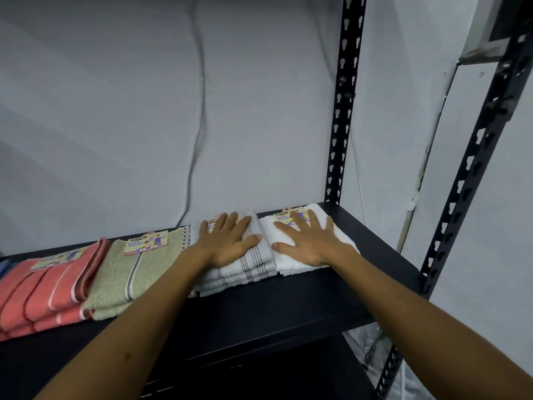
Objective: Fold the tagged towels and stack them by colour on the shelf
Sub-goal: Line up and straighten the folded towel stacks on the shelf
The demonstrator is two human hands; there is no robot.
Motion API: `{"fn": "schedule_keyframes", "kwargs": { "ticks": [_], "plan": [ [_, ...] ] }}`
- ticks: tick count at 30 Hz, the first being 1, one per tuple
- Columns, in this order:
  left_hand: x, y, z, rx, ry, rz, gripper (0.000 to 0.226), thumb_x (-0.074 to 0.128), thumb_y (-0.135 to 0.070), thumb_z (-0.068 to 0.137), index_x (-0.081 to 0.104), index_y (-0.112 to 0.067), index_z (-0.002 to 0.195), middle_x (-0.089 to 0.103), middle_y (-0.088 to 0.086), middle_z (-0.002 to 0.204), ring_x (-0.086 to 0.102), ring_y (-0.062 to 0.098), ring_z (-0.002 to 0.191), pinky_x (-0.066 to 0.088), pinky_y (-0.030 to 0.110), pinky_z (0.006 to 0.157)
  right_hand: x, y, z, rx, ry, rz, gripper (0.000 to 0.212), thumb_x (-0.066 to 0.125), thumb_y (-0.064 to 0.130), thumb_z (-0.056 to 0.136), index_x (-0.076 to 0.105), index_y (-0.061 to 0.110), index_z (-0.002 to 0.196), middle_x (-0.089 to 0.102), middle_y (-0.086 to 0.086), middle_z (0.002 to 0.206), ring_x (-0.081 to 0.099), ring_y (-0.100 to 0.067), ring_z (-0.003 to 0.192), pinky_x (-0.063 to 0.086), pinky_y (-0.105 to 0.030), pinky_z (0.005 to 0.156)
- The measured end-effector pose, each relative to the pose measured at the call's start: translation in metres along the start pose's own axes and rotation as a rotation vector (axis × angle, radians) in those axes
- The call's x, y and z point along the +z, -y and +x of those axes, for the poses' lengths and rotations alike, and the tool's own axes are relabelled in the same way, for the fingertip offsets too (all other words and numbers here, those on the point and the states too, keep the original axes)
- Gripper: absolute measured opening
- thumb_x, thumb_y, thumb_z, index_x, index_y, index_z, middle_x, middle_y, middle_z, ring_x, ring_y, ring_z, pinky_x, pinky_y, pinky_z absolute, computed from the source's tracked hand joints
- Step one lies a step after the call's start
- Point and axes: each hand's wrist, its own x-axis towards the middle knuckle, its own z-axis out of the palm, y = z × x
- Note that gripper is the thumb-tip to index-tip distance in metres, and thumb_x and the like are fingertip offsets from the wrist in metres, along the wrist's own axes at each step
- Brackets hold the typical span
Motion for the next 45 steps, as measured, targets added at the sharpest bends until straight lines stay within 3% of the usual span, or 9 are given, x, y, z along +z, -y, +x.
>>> {"fn": "schedule_keyframes", "kwargs": {
  "ticks": [6, 13, 18, 30, 33, 35, 37, 40, 45],
  "plan": [
    [-0.001, -0.008, -0.001, -0.04, 0.024, 0.057, 0.072, 0.01, -0.073, 0.092, -0.007, -0.04, 0.154, -0.015, -0.003, 0.164, -0.018, 0.024, 0.15, -0.011, 0.061, 0.115, 0.0, 0.002, 0.001, -0.021, -0.019, -0.018, 0.064, 0.015, 0.071, 0.094, -0.002, 0.049, 0.152, -0.016, 0.003, 0.163, -0.021, -0.029, 0.148, -0.014, -0.063, 0.113],
    [-0.02, 0.021, -0.039, 0.077, -0.439, -0.538, 0.062, 0.036, -0.042, 0.087, 0.047, -0.019, 0.143, 0.047, 0.004, 0.149, 0.043, 0.022, 0.136, 0.031, 0.035, 0.112, -0.022, 0.026, 0.0, -0.03, -0.329, 0.172, 0.048, 0.027, 0.038, 0.105, 0.034, 0.022, 0.15, 0.038, -0.001, 0.155, 0.022, -0.021, 0.146, 0.002, -0.059, 0.117],
    [-0.007, 0.052, -0.068, 0.071, -0.416, -0.422, 0.052, 0.053, -0.044, 0.088, 0.058, -0.014, 0.131, 0.061, 0.004, 0.128, 0.057, 0.018, 0.112, 0.044, 0.038, 0.099, -0.028, 0.074, -0.013, -0.519, -0.193, 0.281, 0.06, 0.041, 0.055, 0.099, 0.023, 0.037, 0.153, 0.019, 0.007, 0.162, 0.011, -0.008, 0.149, 0.015, -0.034, 0.119],
    [0.003, 0.062, -0.08, 0.097, -0.046, -0.007, 0.112, 0.008, -0.095, 0.064, 0.002, -0.032, 0.157, -0.011, 0.002, 0.164, -0.014, 0.015, 0.15, -0.007, 0.048, 0.121, -0.012, 0.074, -0.023, -0.558, -0.166, -0.083, 0.059, 0.022, 0.049, 0.102, 0.031, 0.02, 0.152, 0.026, 0.003, 0.161, 0.015, -0.009, 0.149, -0.005, -0.029, 0.119],
    [-0.003, 0.06, -0.081, 0.077, 0.024, -0.126, 0.097, 0.007, -0.09, 0.076, 0.003, -0.036, 0.156, -0.01, -0.004, 0.164, -0.014, 0.011, 0.15, -0.009, 0.046, 0.121, -0.015, 0.076, -0.023, -0.514, -0.084, 0.139, 0.054, 0.025, 0.055, 0.101, 0.057, 0.023, 0.131, 0.051, 0.0, 0.145, 0.041, -0.013, 0.136, 0.024, -0.039, 0.116],
    [-0.008, 0.059, -0.077, 0.027, -0.012, -0.311, 0.074, 0.01, -0.073, 0.092, 0.015, -0.035, 0.156, 0.002, -0.004, 0.165, -0.004, 0.008, 0.151, -0.005, 0.044, 0.122, -0.029, 0.085, -0.016, -0.465, -0.212, 0.381, 0.041, 0.033, 0.05, 0.102, 0.064, 0.028, 0.087, 0.069, 0.001, 0.094, 0.062, -0.014, 0.091, 0.046, -0.042, 0.087],
    [-0.009, 0.057, -0.074, 0.012, -0.061, -0.266, 0.062, 0.018, -0.059, 0.101, 0.02, -0.031, 0.156, 0.01, -0.002, 0.165, 0.004, 0.01, 0.151, 0.002, 0.046, 0.122, -0.039, 0.097, -0.003, -0.387, -0.391, 0.379, 0.035, 0.036, 0.043, 0.103, 0.068, 0.028, 0.103, 0.071, -0.001, 0.101, 0.063, -0.021, 0.096, 0.047, -0.041, 0.085],
    [-0.002, 0.053, -0.074, 0.02, -0.039, -0.073, 0.062, 0.019, -0.054, 0.103, 0.007, -0.026, 0.158, 0.002, 0.001, 0.165, -0.001, 0.012, 0.151, 0.0, 0.048, 0.121, -0.038, 0.116, 0.015, -0.325, -0.316, 0.151, 0.05, 0.033, 0.04, 0.105, 0.038, 0.015, 0.148, 0.039, -0.012, 0.153, 0.032, -0.028, 0.142, 0.028, -0.041, 0.114],
    [0.008, 0.052, -0.075, -0.021, -0.06, -0.041, 0.076, 0.016, -0.062, 0.099, -0.005, -0.018, 0.157, -0.011, -0.002, 0.164, -0.013, 0.009, 0.15, -0.007, 0.051, 0.12, -0.01, 0.114, 0.027, -0.248, -0.081, -0.026, 0.058, 0.017, 0.051, 0.103, 0.004, 0.032, 0.157, -0.004, -0.008, 0.165, -0.01, -0.024, 0.151, -0.005, -0.043, 0.121]
  ]
}}
